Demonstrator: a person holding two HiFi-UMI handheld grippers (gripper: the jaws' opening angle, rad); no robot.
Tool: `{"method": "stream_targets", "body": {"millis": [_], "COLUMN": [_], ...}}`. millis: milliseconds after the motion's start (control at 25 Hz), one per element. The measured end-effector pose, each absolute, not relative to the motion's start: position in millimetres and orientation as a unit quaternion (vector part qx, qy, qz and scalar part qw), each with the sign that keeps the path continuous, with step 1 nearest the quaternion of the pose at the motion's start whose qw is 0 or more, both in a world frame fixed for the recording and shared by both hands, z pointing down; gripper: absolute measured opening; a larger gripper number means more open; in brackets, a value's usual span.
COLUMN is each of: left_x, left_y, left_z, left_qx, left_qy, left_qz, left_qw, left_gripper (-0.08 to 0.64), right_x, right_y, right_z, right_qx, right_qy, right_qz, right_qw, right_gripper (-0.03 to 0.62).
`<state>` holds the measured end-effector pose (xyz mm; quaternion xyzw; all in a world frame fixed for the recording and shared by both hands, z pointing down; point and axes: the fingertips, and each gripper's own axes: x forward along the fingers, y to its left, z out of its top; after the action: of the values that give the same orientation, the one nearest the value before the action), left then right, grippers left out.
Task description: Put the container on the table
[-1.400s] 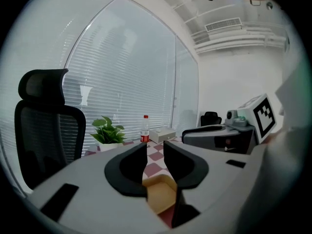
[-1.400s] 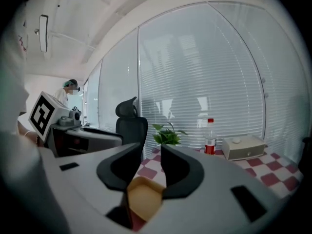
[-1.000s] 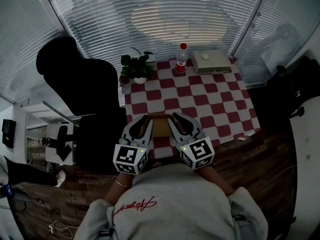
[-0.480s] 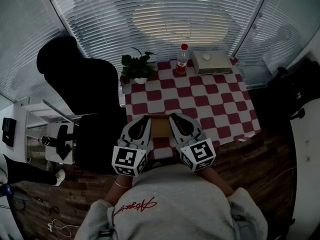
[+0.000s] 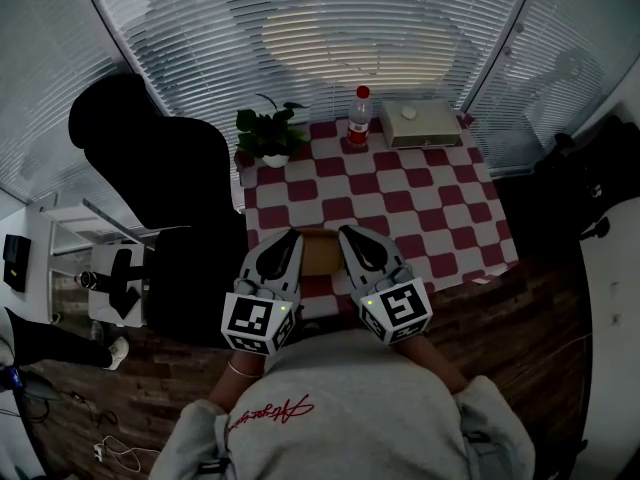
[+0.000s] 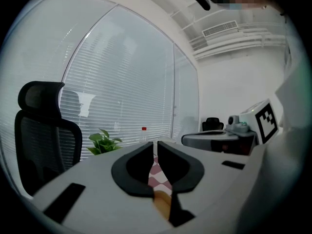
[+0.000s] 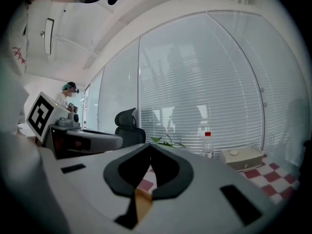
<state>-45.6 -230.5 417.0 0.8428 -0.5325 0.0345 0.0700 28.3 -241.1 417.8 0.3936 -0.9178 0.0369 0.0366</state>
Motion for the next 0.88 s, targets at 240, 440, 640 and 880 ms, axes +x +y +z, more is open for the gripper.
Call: {"method": "stream_targets", "body": {"millis": [240, 440, 640, 880], "left_x": [-31.5, -24.3, -24.0, -21.9], "left_y": [-227.8, -221.9, -217.2, -216.5], "left_z": [413.7, 408.6, 405.3, 400.3], "left_qx": [0.841, 0.840, 0.834, 0.834], "left_qy": [-0.537, -0.538, -0.549, -0.550], "left_qz": [0.013, 0.008, 0.002, 0.002], "left_qw": [0.065, 0.062, 0.057, 0.051], "left_gripper": [0.037, 0.037, 0.037, 0.037], "right_x": [37.7, 44.2, 45.6, 42.3], "right_y": [-239.6, -231.0, -225.0, -221.3], "right_z": [414.4, 396.3, 381.9, 383.9], "right_qx": [0.383, 0.377, 0.361, 0.355], "right_qy": [-0.923, -0.926, -0.932, -0.935], "right_qz": [0.029, 0.022, 0.014, 0.010], "right_qw": [0.027, 0.005, -0.011, -0.003], "right_gripper": [0.012, 0.011, 0.011, 0.011]}}
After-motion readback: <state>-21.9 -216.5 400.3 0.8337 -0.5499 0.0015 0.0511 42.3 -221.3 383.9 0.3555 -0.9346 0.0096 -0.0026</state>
